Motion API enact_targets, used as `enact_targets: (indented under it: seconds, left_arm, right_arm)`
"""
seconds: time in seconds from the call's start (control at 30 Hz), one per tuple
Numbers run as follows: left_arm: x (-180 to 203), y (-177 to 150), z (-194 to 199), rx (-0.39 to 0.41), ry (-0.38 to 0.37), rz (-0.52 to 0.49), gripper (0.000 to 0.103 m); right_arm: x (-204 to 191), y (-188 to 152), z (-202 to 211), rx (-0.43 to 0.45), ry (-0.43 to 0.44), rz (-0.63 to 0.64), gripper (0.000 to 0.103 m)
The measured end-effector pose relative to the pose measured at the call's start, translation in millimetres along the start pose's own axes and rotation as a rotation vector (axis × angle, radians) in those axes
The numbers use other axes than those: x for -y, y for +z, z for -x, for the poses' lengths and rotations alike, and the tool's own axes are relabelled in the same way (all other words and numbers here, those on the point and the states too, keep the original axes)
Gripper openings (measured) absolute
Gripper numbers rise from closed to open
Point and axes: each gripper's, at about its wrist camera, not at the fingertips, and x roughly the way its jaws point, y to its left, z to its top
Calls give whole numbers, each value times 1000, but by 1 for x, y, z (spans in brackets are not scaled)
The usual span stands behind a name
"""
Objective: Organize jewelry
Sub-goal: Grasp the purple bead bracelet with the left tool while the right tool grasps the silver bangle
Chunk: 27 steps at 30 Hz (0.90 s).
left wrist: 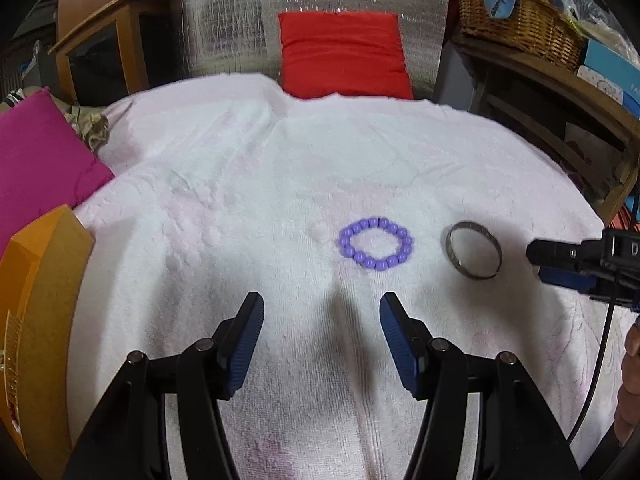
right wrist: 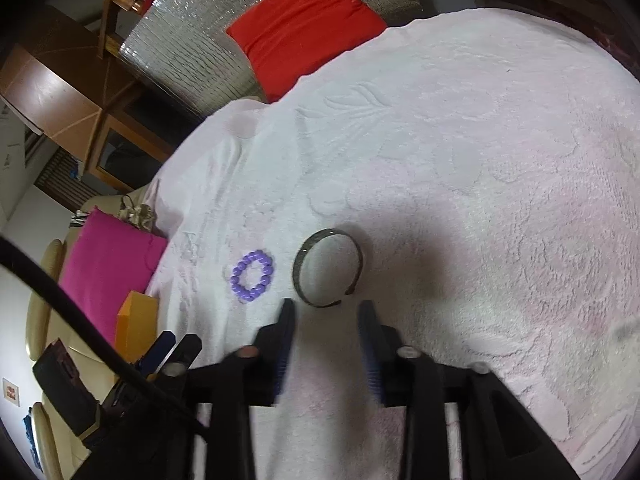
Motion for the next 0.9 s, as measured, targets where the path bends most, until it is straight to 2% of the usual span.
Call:
enact_targets:
  seconds: [0.13, 0.27, 0.43, 0.5, 0.67, 0.73, 0.9]
  left_arm:
    - [-6, -3, -11, -49, -3, 39, 66]
    - [-15, -1, -16, -59, 12, 61, 66]
    - [-27, 3, -21, -62, 22, 85, 66]
    - [-30, 4, -23, -64, 28, 89, 66]
    - [-34, 5, -26, -67, 30, 78, 66]
    - [-33, 5, -26, -63, 23, 76, 66]
    - [-25, 9, -29, -49, -10, 69, 66]
  right_arm:
    - [-3, 6, -11, -11, -65, 66, 56]
    - [-14, 10, -29, -24, -112, 179, 59]
    - [-36, 7, -50, -20, -144, 353, 77]
    - [-43, 5, -56, -9, -173, 392, 79]
    - [-52, 2, -66, 29, -235, 440, 79]
    - [-53, 1, -66, 46, -278, 452, 65]
    - [-49, 3, -61, 33, -288, 457, 64]
